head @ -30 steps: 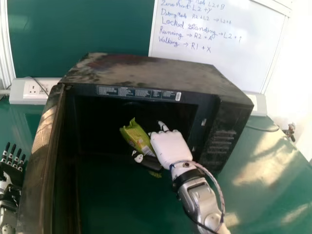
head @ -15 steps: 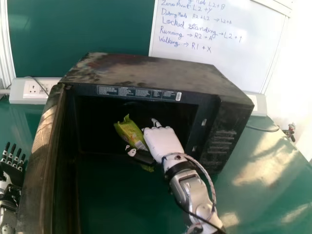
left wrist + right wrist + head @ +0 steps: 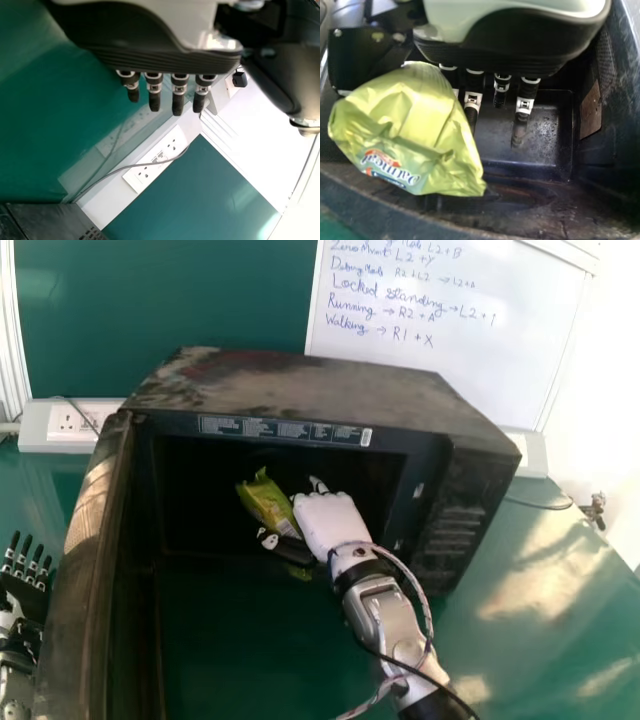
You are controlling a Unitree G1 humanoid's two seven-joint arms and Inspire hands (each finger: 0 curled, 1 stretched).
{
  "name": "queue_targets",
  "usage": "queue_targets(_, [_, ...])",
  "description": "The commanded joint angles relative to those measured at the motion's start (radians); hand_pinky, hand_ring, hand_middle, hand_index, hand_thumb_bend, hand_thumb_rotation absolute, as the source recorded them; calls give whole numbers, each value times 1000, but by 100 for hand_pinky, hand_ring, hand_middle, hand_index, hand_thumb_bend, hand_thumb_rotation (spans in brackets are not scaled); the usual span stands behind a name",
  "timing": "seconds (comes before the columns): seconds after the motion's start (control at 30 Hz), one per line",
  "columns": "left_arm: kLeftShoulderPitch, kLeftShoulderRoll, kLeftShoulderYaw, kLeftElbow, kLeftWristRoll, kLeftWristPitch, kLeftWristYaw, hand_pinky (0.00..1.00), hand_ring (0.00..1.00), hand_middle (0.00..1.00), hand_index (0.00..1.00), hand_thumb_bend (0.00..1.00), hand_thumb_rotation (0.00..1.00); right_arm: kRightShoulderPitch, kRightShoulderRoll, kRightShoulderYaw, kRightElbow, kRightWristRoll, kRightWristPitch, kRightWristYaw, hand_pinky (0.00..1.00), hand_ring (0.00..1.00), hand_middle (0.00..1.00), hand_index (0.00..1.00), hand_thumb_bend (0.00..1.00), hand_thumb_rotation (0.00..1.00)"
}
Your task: Put biscuit inside oven
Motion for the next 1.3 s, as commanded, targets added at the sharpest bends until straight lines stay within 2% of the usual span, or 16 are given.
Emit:
queue_targets(0.0, [36,-28,-13,28,16,36,28,71,74,44,55,50,0,-57,17,8,42,19,0,-33,62,55,48,50,53,0])
queue_targets(0.17, [36,-33,-14,24,13,38,30,68,72,44,55,50,0,-109,32,24,107,40,13,-23,66,58,52,47,53,0])
queue_targets(0.27, [36,-34,-14,21,15,41,35,66,72,44,55,50,0,-132,38,29,148,56,7,-45,64,55,49,48,53,0])
queue_targets(0.37, [34,-34,-14,20,14,45,41,67,72,44,55,50,0,-160,49,33,205,75,1,-86,65,57,50,48,53,0])
queue_targets(0.5, [33,-34,-13,21,10,44,40,65,72,44,55,50,0,-210,63,51,316,86,-16,-165,53,51,45,52,52,0])
queue_targets(0.6, [34,-33,-15,24,14,40,35,67,73,44,55,50,0,-244,68,60,400,100,-53,-239,55,52,47,51,52,0])
queue_targets(0.7, [34,-34,-14,20,12,46,45,67,72,44,55,50,0,-276,76,68,480,120,-85,-303,48,46,44,53,52,0])
queue_targets(0.8, [31,-31,-13,32,11,41,35,68,73,44,55,50,0,-304,85,77,543,137,-104,-347,45,44,43,54,51,0])
queue_targets(0.97, [31,-31,-12,36,11,36,27,68,73,44,55,50,0,-344,97,90,623,162,-128,-389,44,42,42,53,52,0])
queue_targets(1.27, [37,-33,-13,21,7,46,38,67,72,44,55,50,0,-394,117,117,707,173,-122,-444,43,41,41,53,52,0])
